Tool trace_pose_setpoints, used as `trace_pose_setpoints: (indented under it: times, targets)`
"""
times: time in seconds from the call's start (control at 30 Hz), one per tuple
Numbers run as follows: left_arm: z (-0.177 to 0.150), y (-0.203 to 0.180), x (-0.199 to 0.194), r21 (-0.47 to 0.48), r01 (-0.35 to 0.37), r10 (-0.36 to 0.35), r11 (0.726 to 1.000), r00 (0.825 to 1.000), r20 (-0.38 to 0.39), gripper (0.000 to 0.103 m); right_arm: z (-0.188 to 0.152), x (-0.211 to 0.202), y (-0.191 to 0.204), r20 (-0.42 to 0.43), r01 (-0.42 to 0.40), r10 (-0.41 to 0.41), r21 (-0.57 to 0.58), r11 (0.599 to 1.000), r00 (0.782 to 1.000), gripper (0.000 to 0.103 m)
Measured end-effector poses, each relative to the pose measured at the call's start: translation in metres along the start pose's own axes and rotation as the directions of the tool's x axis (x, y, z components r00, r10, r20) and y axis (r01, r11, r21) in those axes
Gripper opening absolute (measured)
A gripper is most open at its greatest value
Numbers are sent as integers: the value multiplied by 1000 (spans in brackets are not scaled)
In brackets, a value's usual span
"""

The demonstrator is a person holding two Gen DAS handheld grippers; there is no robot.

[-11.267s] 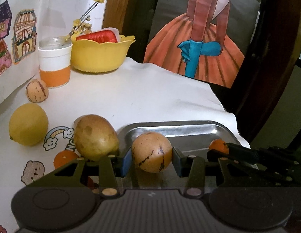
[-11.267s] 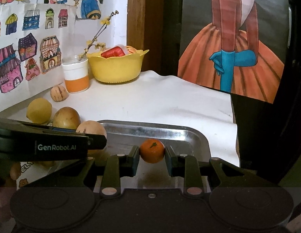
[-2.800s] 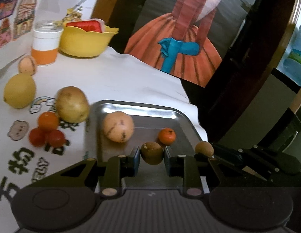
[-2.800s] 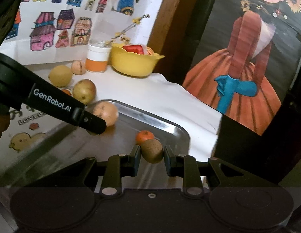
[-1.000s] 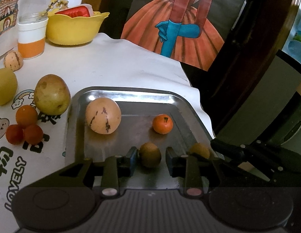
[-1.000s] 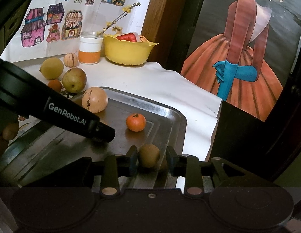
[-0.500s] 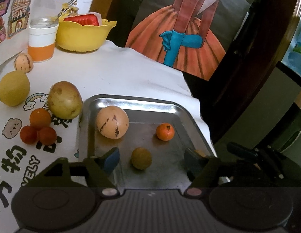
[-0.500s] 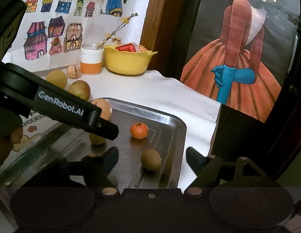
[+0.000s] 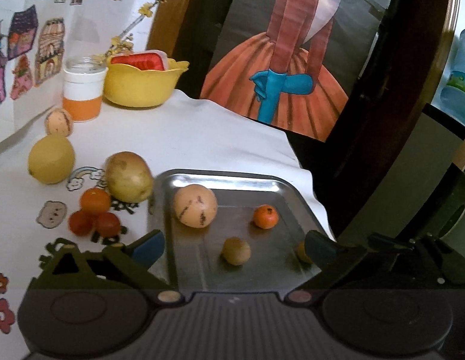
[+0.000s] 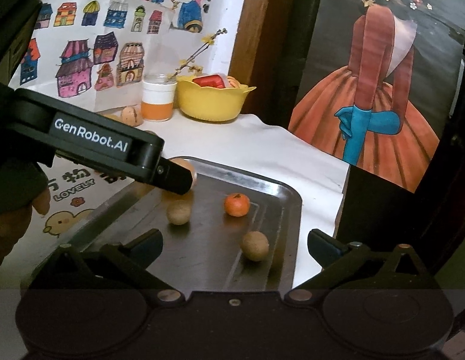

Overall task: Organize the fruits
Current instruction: 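Lift both tools away from the tray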

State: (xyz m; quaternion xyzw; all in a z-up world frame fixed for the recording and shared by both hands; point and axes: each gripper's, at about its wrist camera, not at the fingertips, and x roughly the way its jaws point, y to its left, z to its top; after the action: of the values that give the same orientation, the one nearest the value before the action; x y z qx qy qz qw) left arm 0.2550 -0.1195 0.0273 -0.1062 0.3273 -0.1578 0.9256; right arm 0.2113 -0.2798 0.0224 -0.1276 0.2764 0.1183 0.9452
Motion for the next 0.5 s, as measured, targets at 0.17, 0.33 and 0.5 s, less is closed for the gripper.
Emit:
trace_pose_setpoints:
  times: [0.17,0.33,0.5]
  targets:
    - [-4,14,-13,1,-31,31,1000,999,10,102,-1,-4,14,-23,-12,12,-14,1000,1000,102]
    - [-7,32,-25,-19,-59,59,998,998,13,102,-2,-10,26,-35,-16,15,-13,1000,999,102]
    - [-9,49,-33,-40,-95,95,995,995,16,102,0,-16,41,-39,-31,30,-13,999,999,102]
